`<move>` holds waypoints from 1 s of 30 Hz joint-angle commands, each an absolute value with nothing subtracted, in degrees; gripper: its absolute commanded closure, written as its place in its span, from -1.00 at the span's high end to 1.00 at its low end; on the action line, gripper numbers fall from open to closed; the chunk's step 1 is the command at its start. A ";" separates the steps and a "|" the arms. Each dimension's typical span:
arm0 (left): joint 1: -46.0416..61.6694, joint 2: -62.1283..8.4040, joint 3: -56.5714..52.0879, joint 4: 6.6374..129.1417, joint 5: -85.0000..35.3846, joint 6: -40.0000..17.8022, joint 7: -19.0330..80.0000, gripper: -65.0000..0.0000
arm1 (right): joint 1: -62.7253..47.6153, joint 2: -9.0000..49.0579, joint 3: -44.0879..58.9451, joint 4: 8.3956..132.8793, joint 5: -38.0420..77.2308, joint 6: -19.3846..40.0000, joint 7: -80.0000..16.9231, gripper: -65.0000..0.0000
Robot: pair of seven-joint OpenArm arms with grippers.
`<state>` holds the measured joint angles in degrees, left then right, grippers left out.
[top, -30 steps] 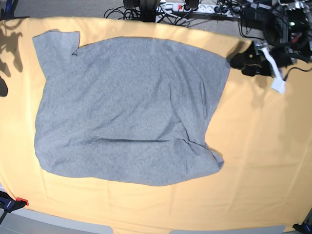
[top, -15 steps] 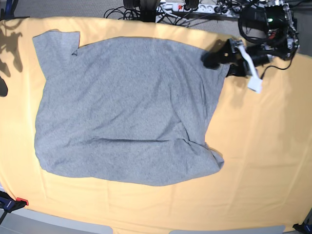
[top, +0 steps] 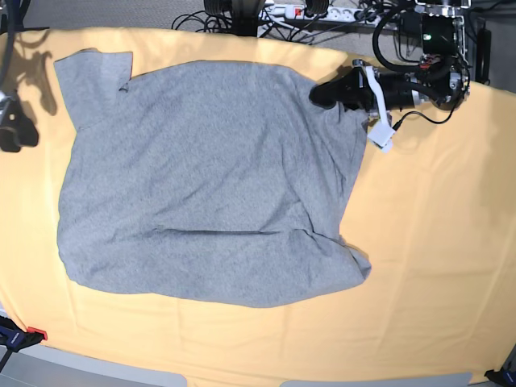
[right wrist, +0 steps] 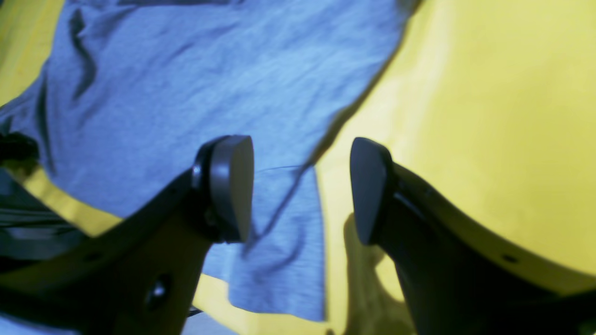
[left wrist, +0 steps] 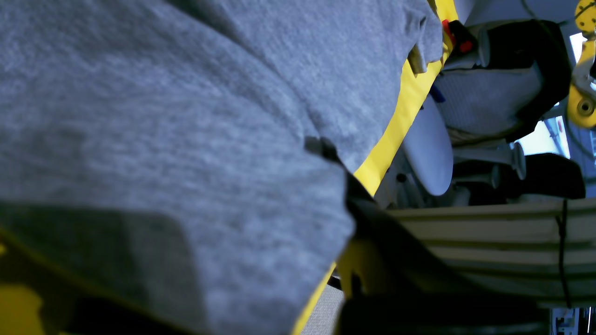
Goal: Layout the t-shirt on the table in an organized manner, then fold the t-shirt properly
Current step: 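Move the left gripper toward the shirt's shoulder edge, then grasp the shirt's shoulder corners with both grippers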
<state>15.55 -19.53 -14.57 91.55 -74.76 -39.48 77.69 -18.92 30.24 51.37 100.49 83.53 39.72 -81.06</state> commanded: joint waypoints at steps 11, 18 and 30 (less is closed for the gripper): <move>16.36 -20.18 -26.06 100.18 -75.07 -38.11 80.00 -1.00 | -18.59 24.84 43.48 101.10 70.48 40.00 -80.00 0.15; 16.53 -20.43 -25.96 100.18 -76.53 -38.13 80.00 -1.00 | -18.59 23.49 42.68 100.97 60.23 40.00 -72.07 0.33; 16.58 -27.83 -33.58 100.18 -72.99 -37.47 80.00 -1.00 | -18.57 23.33 42.68 96.84 63.99 40.00 -72.44 0.33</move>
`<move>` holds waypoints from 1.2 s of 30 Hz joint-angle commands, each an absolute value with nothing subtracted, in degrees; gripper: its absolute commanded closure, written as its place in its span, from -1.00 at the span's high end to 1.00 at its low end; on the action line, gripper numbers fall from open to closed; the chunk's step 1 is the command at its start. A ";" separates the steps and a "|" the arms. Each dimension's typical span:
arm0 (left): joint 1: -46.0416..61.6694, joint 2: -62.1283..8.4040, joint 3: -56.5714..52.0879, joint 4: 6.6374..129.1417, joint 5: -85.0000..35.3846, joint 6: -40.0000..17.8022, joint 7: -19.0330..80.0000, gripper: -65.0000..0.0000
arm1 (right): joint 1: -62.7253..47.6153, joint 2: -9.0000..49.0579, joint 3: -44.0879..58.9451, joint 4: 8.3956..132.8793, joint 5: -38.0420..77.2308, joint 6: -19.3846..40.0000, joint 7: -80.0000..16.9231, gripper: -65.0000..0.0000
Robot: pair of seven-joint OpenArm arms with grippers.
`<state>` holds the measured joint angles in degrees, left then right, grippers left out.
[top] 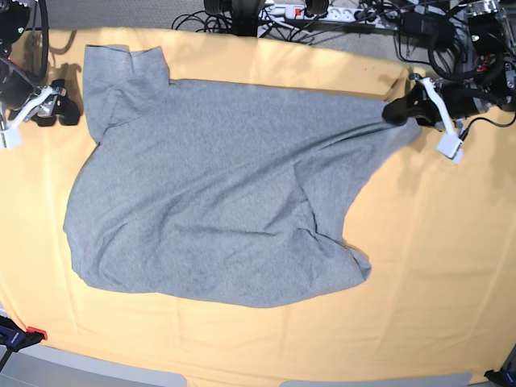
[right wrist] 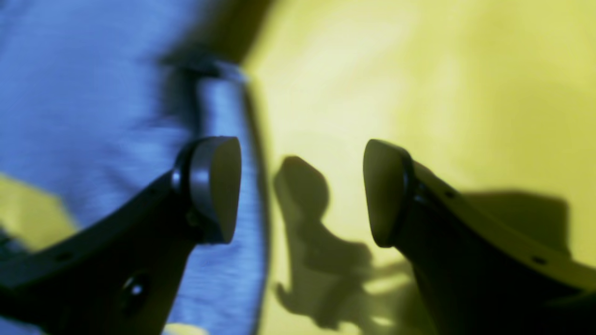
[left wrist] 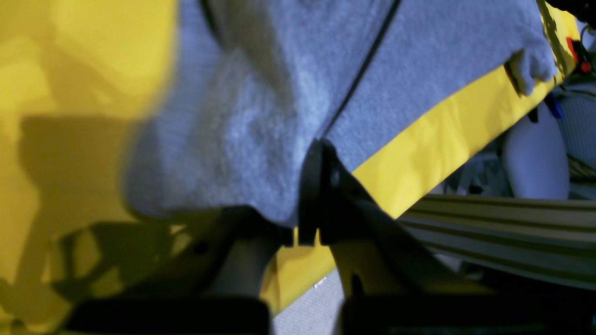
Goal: Layout the t-shirt on the table in an organized manner, then fold the t-shirt properly
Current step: 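Grasp the shirt's shoulder corners with both grippers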
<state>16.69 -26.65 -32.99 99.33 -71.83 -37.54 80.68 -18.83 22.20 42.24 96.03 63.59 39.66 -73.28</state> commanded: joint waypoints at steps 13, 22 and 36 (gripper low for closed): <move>16.67 -30.02 -39.46 100.18 -69.49 -36.18 79.02 -1.00 | -18.57 18.00 41.36 96.68 70.63 40.00 -72.75 0.33; 16.67 -29.98 -39.46 100.18 -70.98 -36.18 79.07 -1.00 | -18.09 17.78 30.33 96.66 59.29 40.00 -66.00 0.33; 16.67 -29.98 -39.44 100.18 -71.42 -36.18 79.13 -1.00 | -18.41 17.45 26.61 93.82 49.01 40.00 -61.49 0.12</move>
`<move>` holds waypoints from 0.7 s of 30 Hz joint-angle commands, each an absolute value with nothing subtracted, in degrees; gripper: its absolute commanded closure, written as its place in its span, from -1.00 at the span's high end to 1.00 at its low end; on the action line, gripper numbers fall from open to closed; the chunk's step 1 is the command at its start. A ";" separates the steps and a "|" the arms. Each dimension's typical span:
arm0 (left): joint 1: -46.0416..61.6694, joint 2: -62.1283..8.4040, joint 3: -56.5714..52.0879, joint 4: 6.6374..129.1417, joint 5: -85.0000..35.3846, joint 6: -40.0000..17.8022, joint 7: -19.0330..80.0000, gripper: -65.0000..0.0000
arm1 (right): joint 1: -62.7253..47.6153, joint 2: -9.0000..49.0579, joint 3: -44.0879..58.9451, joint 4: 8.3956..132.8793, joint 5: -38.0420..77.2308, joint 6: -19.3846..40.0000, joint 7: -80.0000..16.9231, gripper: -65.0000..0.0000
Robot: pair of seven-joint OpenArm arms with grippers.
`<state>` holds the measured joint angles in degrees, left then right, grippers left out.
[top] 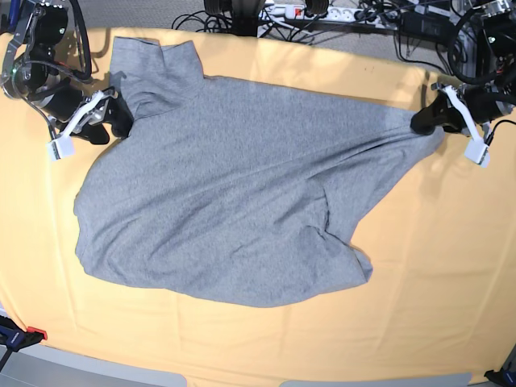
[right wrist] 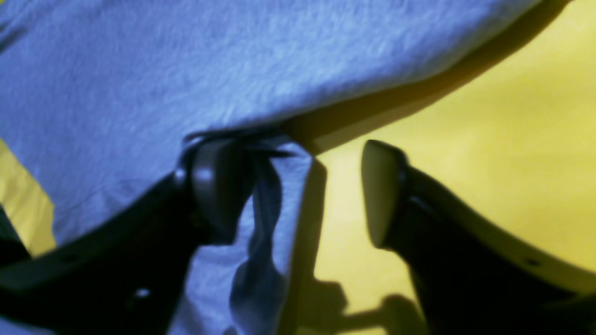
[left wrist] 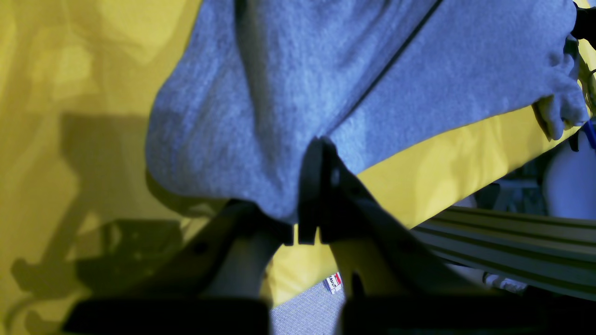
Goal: Layout the t-shirt on the table in an organized manner, then fold the t-shirt properly
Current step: 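Grasp the shirt's shoulder corners with both grippers, then pull the shoulder corners apart with both grippers to stretch the shirt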
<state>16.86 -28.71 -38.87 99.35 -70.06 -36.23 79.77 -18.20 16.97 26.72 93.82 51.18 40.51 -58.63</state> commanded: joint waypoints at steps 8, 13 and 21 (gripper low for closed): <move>16.67 -29.98 -39.46 100.18 -73.14 -36.42 79.09 -1.00 | -18.11 18.09 26.94 93.97 52.75 40.00 -64.69 -1.00; 16.64 -29.98 -39.46 100.18 -73.12 -36.42 79.11 -1.00 | -18.52 18.09 30.72 101.82 52.60 40.00 -69.45 -1.00; 16.64 -29.91 -39.44 100.18 -74.37 -36.82 79.11 -1.00 | -24.62 17.76 41.54 114.02 52.49 39.88 -70.06 -1.00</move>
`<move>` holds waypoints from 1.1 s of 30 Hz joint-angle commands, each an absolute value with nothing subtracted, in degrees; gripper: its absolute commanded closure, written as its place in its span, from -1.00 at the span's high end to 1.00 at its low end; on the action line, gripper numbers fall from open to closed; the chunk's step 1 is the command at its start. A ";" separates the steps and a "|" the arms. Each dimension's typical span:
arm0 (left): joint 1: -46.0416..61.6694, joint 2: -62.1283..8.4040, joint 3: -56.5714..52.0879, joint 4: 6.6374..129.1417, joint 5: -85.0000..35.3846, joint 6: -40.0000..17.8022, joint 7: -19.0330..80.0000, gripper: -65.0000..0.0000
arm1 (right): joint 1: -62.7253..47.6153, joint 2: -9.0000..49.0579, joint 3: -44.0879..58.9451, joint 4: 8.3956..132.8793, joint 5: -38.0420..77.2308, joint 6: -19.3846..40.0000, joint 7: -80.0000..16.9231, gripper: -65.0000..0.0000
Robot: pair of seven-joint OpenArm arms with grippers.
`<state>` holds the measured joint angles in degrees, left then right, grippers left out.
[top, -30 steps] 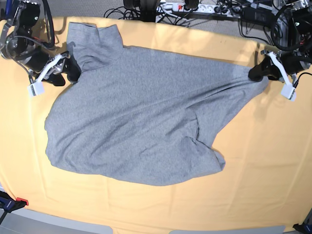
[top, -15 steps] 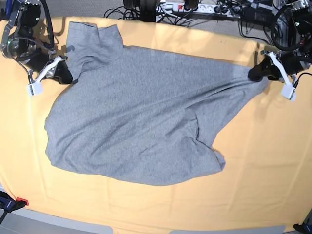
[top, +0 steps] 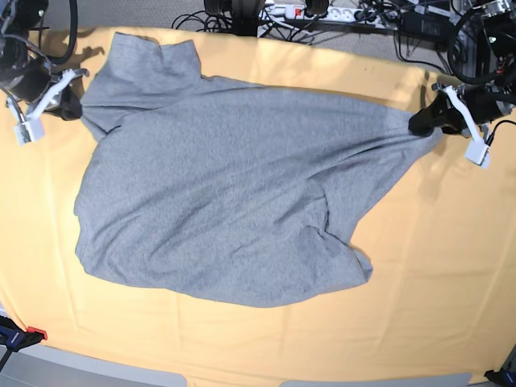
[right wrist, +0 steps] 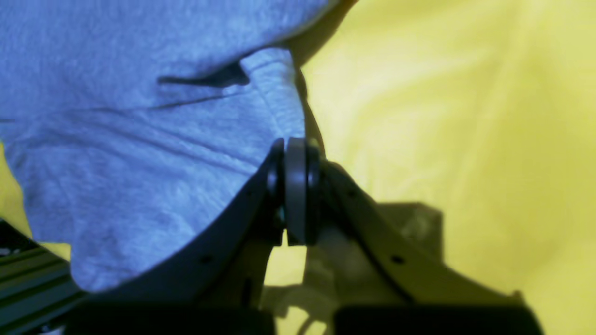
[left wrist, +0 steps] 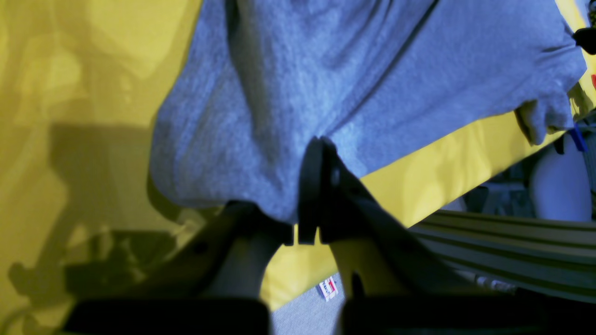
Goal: Layout the t-shirt on the table in an organized manner, then fold the t-shirt properly
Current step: 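Pull the shoulder corners apart with both grippers to stretch the shirt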
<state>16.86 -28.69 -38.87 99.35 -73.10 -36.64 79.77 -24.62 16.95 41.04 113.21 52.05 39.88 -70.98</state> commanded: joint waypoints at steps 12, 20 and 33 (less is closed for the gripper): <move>16.64 -27.97 -39.44 100.18 -82.19 -40.00 79.75 -1.00 | -27.16 12.75 51.88 114.39 52.03 35.31 -71.59 -1.00; 16.64 -27.64 -39.44 100.18 -83.31 -40.00 79.72 -1.00 | -33.01 9.82 56.36 117.84 54.37 35.00 -71.90 -1.00; 16.67 -27.70 -39.44 100.18 -84.03 -40.00 80.00 -1.00 | -34.76 1.78 57.10 123.44 56.75 36.97 -74.65 -1.00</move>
<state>16.84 -26.52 -38.92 99.35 -82.24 -39.53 80.84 -34.44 1.13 56.73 122.56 56.10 37.04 -75.29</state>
